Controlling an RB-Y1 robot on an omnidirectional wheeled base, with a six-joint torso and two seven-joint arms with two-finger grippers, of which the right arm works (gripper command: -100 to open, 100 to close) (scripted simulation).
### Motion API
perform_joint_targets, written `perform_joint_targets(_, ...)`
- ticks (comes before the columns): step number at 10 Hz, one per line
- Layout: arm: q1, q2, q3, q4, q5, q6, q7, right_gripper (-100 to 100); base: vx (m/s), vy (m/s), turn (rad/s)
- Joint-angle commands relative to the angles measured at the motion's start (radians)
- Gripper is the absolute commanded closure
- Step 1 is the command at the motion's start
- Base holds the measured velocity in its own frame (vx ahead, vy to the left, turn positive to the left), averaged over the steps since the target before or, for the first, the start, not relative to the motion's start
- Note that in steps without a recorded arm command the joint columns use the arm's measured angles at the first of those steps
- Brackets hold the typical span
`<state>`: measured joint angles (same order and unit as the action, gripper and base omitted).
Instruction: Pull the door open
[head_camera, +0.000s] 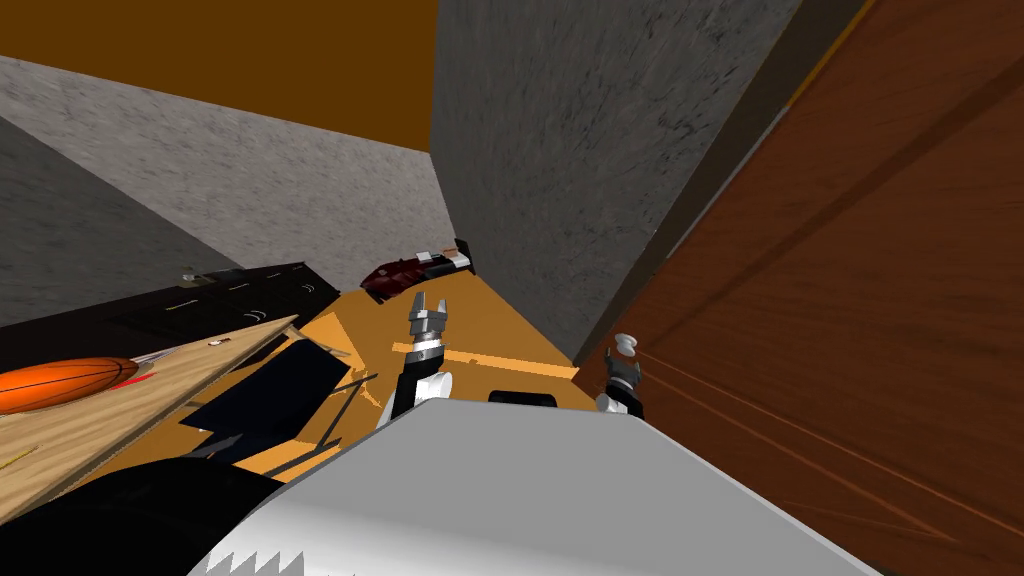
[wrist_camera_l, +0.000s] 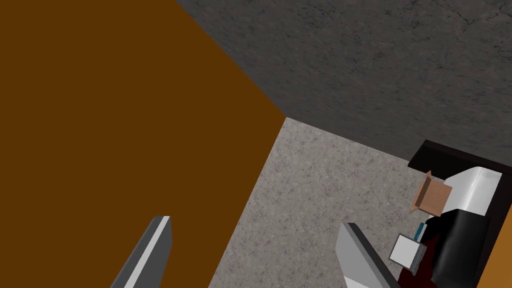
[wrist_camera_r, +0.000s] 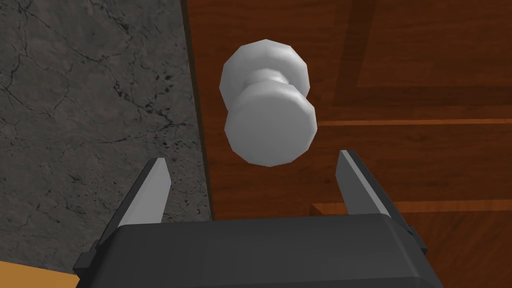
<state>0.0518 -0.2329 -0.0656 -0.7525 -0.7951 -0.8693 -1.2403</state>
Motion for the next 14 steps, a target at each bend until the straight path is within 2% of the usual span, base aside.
perform_joint_targets(1, 0.031, -0.034, -0.009, -0.005, -0.008, 0.000, -0.040, -100, 0.121, -0.048, 0.134)
perform_joint_targets(3, 0.051, -0.071, -0.018, 0.005, -0.016, -0.002, -0.082, -100, 0.160, -0.061, 0.136)
perform_joint_targets(4, 0.048, -0.055, -0.015, 0.002, -0.013, -0.008, -0.068, -100, 0.077, -0.043, 0.021)
perform_joint_targets(5, 0.048, -0.055, -0.015, 0.002, -0.013, -0.008, -0.068, 100, -0.012, 0.001, -0.036)
perform_joint_targets(10, 0.048, -0.055, -0.015, 0.002, -0.013, -0.008, -0.068, 100, -0.015, 0.006, 0.003)
perform_joint_targets(13, 0.053, -0.063, 0.019, -0.014, 0.005, 0.002, -0.089, 100, -0.180, 0.049, 0.042)
perform_joint_targets(14, 0.053, -0.063, 0.019, -0.014, 0.005, 0.002, -0.089, 100, -0.172, 0.043, 0.038)
